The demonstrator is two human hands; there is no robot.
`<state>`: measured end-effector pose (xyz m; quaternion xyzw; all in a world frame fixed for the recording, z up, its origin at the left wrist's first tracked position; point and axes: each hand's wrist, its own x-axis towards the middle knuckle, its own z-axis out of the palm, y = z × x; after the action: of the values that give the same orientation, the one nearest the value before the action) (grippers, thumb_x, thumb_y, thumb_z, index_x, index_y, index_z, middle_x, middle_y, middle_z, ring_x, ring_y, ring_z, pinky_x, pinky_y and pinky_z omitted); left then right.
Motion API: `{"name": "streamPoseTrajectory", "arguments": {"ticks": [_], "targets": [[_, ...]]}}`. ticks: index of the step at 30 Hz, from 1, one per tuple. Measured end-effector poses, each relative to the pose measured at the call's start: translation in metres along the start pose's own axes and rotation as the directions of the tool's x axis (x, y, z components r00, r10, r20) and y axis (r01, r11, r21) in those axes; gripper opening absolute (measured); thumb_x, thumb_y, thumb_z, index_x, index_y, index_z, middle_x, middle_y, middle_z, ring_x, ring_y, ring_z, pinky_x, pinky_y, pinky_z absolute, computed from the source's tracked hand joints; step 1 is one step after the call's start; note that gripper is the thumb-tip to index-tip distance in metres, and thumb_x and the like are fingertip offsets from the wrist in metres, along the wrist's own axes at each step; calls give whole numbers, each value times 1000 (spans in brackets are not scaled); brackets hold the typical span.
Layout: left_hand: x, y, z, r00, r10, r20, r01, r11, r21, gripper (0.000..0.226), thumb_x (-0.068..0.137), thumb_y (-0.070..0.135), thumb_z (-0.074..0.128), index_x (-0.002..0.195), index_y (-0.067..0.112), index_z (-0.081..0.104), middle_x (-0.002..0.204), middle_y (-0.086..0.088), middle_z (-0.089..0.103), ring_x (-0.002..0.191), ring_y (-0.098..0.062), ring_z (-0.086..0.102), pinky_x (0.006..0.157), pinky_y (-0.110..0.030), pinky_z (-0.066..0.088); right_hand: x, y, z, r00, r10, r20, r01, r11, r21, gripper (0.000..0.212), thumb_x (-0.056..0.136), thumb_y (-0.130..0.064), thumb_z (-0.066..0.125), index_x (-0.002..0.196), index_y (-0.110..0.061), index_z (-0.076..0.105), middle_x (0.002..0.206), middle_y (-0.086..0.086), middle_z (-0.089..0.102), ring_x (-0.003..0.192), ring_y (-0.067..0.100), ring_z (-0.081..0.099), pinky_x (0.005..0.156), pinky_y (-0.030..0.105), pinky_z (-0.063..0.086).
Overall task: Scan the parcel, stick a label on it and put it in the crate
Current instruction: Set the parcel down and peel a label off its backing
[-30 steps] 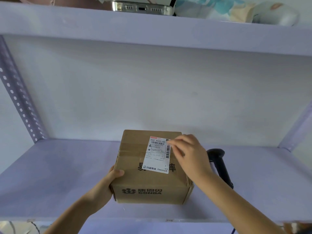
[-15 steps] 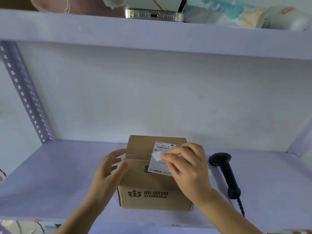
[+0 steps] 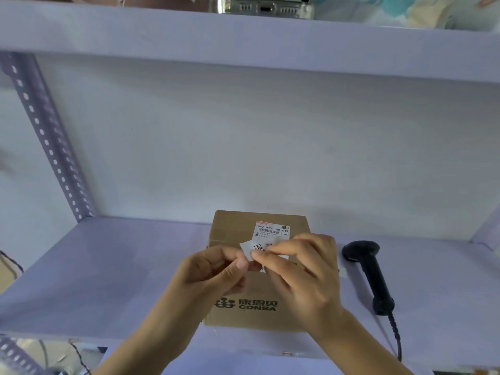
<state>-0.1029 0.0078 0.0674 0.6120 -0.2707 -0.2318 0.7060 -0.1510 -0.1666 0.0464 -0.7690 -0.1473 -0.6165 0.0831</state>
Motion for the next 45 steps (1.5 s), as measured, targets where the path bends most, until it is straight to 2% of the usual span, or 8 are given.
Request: {"name": "streamPoseTrajectory", "arguments": {"ticks": [9,17,22,29,34,37,40,45], "targets": [[-3,1,2,999,30,-29,-32,998,-57,26,76,34,71,84,9,72,80,-2,73,71,-11,59,79,-30,55,3,-6,-2,1000,20,17,-20,1000,9,14,93,-13,64,94,-23,73,77,-2,74,78,16,51,73,32,41],[-5,0,7,996,67,-63,-72,995,-70,32,72,35,66,83,5,70,74,-5,68,70,-13,60,72,-19,55,1,-8,-7,998,49,27,-49,999,-10,15,86,-8,70,84,-16,82,76,-2,74,77,16,53,70,33,42],[-5,-1,13,992,85,-89,-89,995,-46,28,86,26,69,94,0,68,97,-28,68,79,-18,62,81,-29,52,-1,-10,-8,993,104,52,-106,993,45,17,91,-10,65,98,-24,72,77,-2,72,76,16,55,76,28,39],[-4,-3,14,972,181,-149,-173,983,66,22,78,33,62,78,12,69,70,-1,67,66,-9,60,63,-12,49,3,-19,-13,916,306,261,-368,899,238,13,81,-12,70,92,-14,77,86,-6,72,83,12,61,74,32,50],[-3,-7,15,954,237,-182,-194,954,229,16,80,35,66,74,20,67,67,-4,66,68,-25,60,68,-45,48,6,-27,-18,789,478,385,-595,751,287,19,82,-34,69,89,-20,78,86,-15,74,86,0,60,78,20,48],[-4,-8,16,946,264,-188,-203,934,293,18,77,42,62,72,24,66,64,3,65,67,-34,58,64,-45,47,6,-27,-19,771,498,398,-618,735,277,11,80,-26,74,88,-19,79,83,-14,74,82,-4,57,75,11,44],[-5,-8,18,948,259,-186,-195,932,305,14,80,35,62,73,23,66,64,5,66,64,-18,61,66,-41,47,5,-26,-21,778,495,386,-610,742,278,12,79,-25,75,86,-17,79,81,-11,74,79,-9,54,73,9,42],[-5,-7,23,948,254,-193,-190,935,299,13,81,28,59,70,24,66,60,8,64,62,-11,57,64,-36,44,4,-25,-23,788,483,381,-597,751,283,21,82,-33,68,85,-16,79,80,-10,74,78,-1,56,72,16,46]]}}
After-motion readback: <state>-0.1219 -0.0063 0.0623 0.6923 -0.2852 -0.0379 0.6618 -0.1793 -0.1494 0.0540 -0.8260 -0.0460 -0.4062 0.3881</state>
